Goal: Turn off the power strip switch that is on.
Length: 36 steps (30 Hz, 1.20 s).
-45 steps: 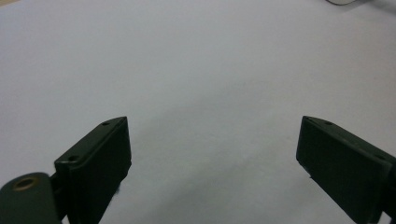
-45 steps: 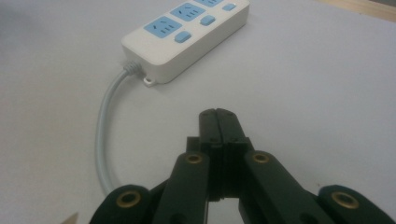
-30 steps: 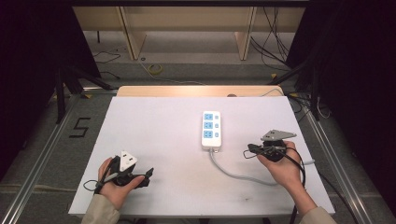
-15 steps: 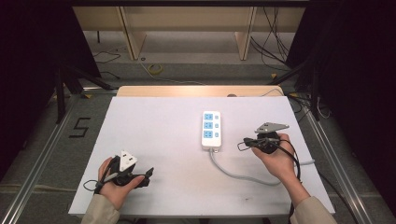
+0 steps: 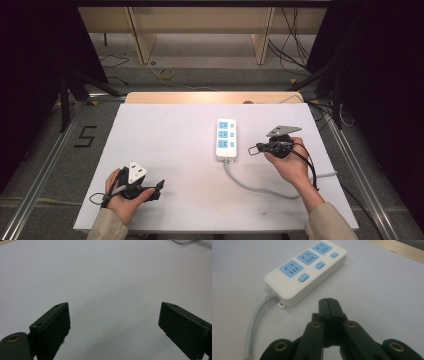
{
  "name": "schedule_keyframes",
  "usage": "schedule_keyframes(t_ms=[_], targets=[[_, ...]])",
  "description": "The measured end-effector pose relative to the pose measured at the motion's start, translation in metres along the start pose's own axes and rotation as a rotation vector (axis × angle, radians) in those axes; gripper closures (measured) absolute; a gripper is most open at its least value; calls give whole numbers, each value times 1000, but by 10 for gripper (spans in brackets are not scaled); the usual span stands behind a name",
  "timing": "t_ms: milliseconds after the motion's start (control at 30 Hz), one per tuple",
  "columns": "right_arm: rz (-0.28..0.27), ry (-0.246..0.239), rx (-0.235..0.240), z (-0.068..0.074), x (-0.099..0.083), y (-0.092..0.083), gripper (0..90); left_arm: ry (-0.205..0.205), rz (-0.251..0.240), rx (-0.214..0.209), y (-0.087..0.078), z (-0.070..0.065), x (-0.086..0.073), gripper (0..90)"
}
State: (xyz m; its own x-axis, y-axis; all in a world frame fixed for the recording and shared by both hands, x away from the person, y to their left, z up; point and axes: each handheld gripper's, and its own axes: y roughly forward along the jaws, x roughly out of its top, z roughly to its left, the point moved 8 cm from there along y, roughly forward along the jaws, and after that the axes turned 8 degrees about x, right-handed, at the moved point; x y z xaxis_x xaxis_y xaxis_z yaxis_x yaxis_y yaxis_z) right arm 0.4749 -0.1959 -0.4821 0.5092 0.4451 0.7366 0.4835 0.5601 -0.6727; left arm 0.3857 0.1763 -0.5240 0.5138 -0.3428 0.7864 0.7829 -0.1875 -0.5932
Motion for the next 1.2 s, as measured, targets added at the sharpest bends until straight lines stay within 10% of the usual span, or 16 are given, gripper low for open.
schedule_keyframes(t_ms=[1200], targets=[[32,-8,-2,-3,29,30,900,-3,-1,-3,1,-1,0,102]])
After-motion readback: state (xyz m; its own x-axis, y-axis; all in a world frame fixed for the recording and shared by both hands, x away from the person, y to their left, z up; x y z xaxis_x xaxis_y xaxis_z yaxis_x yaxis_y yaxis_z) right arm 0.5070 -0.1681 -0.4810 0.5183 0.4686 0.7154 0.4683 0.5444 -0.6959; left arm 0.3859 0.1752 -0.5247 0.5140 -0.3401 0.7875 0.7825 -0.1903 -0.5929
